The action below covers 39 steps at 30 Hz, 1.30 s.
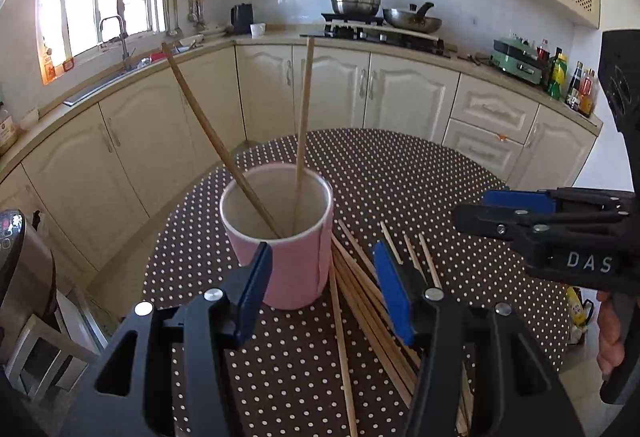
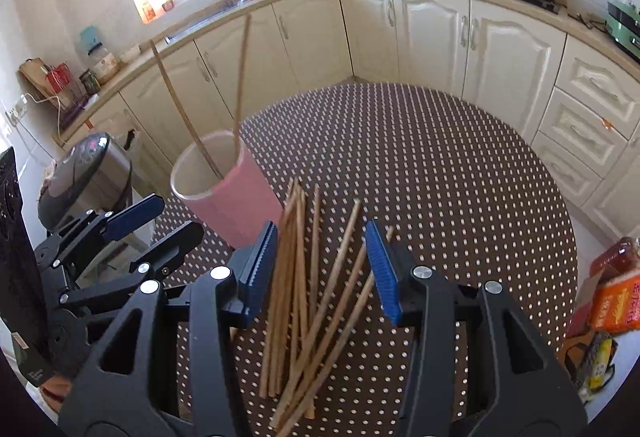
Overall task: Organize utensils
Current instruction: 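Withdraw both grippers from the cup back to the chopstick pile, then close the left gripper on a chopstick while the right gripper grasps another, then lift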
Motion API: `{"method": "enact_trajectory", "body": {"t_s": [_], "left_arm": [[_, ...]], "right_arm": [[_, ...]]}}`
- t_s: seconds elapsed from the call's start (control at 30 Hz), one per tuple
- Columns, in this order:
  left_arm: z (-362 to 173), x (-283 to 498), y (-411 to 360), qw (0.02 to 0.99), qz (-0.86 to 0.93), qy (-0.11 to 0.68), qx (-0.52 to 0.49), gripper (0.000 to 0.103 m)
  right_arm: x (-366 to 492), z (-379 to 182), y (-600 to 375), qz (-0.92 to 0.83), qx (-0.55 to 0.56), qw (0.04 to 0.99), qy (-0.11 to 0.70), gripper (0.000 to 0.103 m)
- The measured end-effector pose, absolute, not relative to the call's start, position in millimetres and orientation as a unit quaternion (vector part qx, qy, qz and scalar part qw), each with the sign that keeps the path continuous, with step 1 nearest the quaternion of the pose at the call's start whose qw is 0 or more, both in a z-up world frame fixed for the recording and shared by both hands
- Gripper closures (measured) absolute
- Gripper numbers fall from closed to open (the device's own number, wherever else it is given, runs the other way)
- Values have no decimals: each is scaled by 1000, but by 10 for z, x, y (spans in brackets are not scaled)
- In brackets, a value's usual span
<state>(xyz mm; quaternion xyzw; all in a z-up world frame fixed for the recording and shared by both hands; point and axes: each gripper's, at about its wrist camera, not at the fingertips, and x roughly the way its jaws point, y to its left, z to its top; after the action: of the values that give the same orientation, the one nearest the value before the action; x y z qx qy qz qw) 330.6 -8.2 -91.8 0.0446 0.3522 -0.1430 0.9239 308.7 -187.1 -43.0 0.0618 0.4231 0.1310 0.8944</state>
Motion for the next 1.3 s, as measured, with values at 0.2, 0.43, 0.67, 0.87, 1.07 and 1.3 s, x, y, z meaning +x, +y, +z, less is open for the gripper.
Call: {"method": "enact_trajectory", "body": {"t_s": [0.2,0.43,0.67,0.87,1.07,1.3], "left_arm": [[-1271,3416,-182,895,-151,417,54,50],[-1615,3555,-258,870,-139,470,55,64],[-1846,3664,-293,855,-133,498,51,81],[-1901,3737,-362,851,-125,507,64,95],[-1926,3777,-384,847,-120,514,58,96],[-1894,3913,-447,843,-117,523,51,97]], "right_arm": [[3095,-781,-1924,124,44,874,467,57],[3161,-1114,-2025,118,47,847,517,57],[3261,-1279,-2058,117,51,828,545,59],[3353,-1367,-2013,122,45,814,566,68],[3449,-1429,-1881,121,20,806,580,74],[3490,-1460,-1654,100,-37,804,586,90]]}}
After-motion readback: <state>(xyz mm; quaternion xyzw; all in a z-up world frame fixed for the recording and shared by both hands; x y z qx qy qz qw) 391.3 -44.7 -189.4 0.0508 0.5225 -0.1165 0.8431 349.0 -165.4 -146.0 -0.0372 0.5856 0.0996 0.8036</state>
